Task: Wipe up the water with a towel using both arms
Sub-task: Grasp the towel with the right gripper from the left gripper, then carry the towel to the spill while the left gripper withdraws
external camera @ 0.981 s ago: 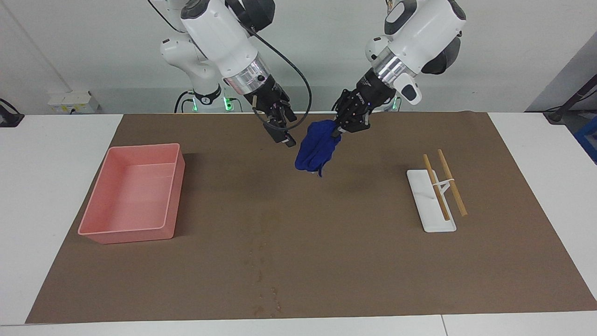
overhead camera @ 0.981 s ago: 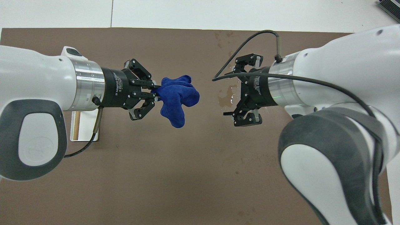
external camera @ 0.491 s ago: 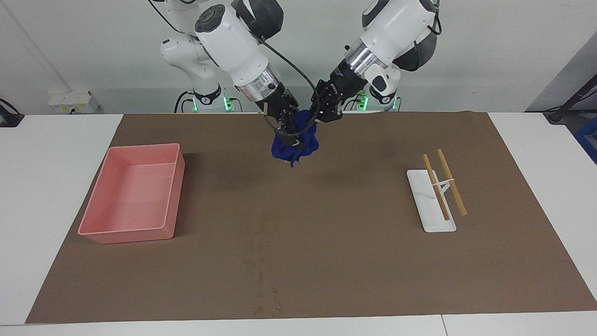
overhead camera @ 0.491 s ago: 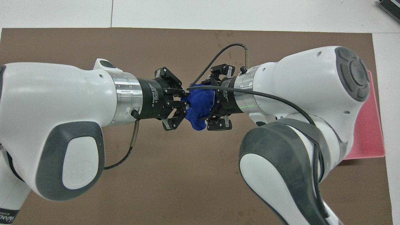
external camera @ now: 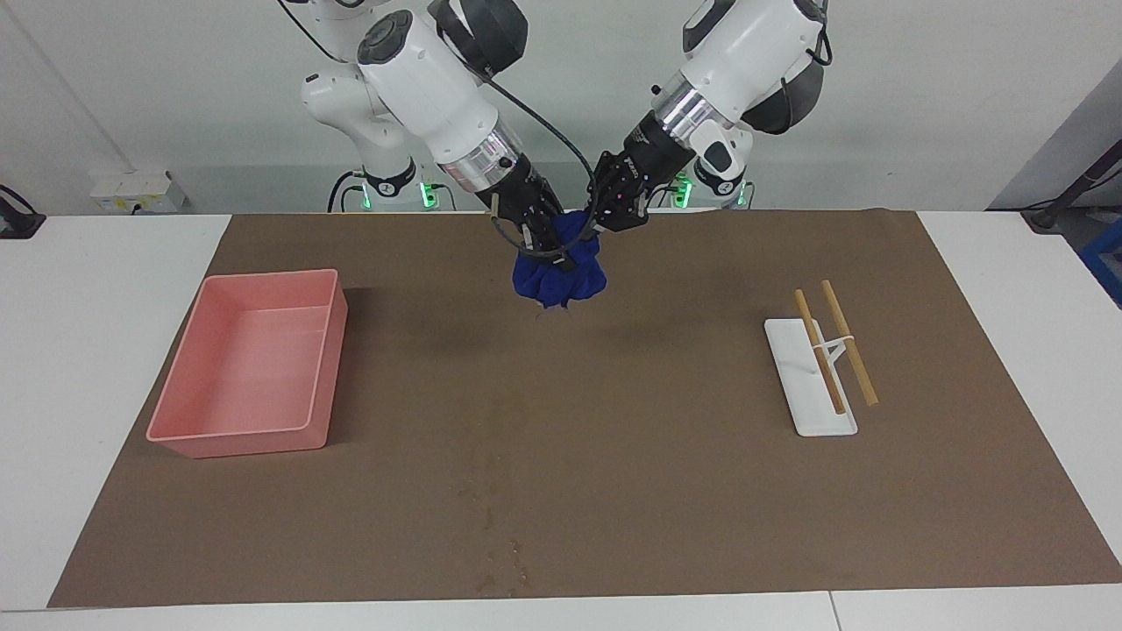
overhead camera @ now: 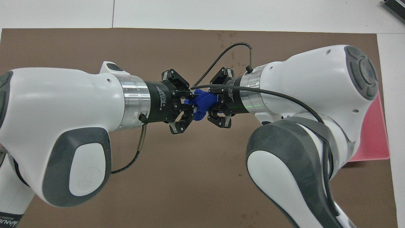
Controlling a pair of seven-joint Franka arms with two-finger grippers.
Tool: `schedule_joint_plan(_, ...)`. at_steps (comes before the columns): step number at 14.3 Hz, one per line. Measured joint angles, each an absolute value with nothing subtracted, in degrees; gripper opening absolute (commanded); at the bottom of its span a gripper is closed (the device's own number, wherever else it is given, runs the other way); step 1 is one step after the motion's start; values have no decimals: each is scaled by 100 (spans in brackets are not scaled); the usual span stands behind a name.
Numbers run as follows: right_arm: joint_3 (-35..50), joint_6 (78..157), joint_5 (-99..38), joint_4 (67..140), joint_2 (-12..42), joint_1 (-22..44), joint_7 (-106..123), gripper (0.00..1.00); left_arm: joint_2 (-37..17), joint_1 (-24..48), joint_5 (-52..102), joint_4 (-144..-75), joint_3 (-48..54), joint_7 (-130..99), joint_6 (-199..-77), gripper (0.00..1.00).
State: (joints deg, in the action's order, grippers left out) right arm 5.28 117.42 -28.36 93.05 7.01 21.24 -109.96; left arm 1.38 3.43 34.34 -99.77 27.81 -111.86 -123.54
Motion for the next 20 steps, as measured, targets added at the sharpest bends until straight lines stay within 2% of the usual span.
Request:
schedule_joint_plan(2,519,11801,-2836,9295,672,2090,-10666,0,142,351,3239,-9943,2794,-11161,-12353,100)
schedule_joint_plan(5,511,12222,-2753,9294,657,2061,-10136,0,146,357,2112,-9857,2804,-10808,-12353,100)
schedule_joint_plan(8,490,12871,-2310,9353,685,2045,-9827,0,145,299,1594,-9843,2719,-9452,-12341,100)
schedule_joint_plan(10,482,13317,-2248,9451,786,1930,-9322,0,142,9,1550,-9848,2653,-8217,-12252,100)
schedule_joint_plan(14,470,14387,-2244,9565,1498,1562,-7446,0,137,-629,938,-9852,2588,-6061,-11780,100)
schedule_joint_plan(16,467,14991,-2244,9567,1979,1358,-6554,0,147,-729,544,-9844,2578,-4897,-11446,100)
schedule_joint_plan(20,465,15727,-2245,9510,2696,1073,-5502,0,190,-950,229,-9709,2509,-2416,-10471,100)
